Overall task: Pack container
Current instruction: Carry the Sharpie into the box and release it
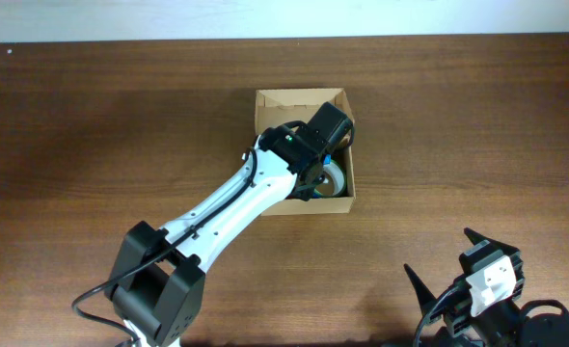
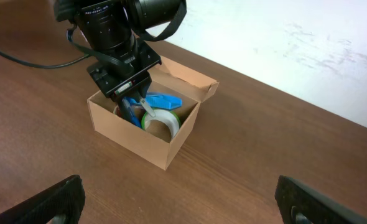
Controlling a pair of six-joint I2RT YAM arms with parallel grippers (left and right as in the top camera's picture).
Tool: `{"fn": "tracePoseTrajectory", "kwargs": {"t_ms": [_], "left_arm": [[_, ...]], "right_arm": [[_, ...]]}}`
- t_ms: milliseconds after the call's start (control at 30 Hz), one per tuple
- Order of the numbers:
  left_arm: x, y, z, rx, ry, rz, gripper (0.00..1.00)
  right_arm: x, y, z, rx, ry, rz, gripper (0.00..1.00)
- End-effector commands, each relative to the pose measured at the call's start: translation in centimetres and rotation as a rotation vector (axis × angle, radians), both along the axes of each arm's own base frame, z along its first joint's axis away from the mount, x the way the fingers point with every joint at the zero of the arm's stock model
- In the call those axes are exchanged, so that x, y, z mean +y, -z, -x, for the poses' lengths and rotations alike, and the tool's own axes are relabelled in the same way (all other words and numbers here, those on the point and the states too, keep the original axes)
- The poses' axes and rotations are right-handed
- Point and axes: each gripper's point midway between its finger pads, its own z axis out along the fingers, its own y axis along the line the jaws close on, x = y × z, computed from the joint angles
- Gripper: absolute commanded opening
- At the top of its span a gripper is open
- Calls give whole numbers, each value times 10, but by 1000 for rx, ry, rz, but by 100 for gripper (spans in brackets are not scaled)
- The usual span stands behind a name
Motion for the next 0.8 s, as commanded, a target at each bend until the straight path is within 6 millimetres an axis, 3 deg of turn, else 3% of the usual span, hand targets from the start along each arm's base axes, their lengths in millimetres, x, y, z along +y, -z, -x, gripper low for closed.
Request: {"fn": "tracePoseTrajectory", "kwargs": {"t_ms": [0, 233, 300, 367, 767], "left_arm": [[2, 8, -5, -4, -22, -30, 4], [-1, 17, -2, 16, -13, -38, 5], [-3, 19, -1, 29, -9, -32, 22], [-4, 20, 0, 34, -7, -28, 28], [-4, 20, 0, 34, -6, -26, 36]], "right_arm": [[-2, 0, -1, 0, 22, -13, 99], [-2, 0, -1, 0, 22, -13, 99], [-2, 0, -1, 0, 22, -13, 99], [-2, 0, -1, 0, 22, -13, 99], [-2, 0, -1, 0, 21, -12, 99]]}}
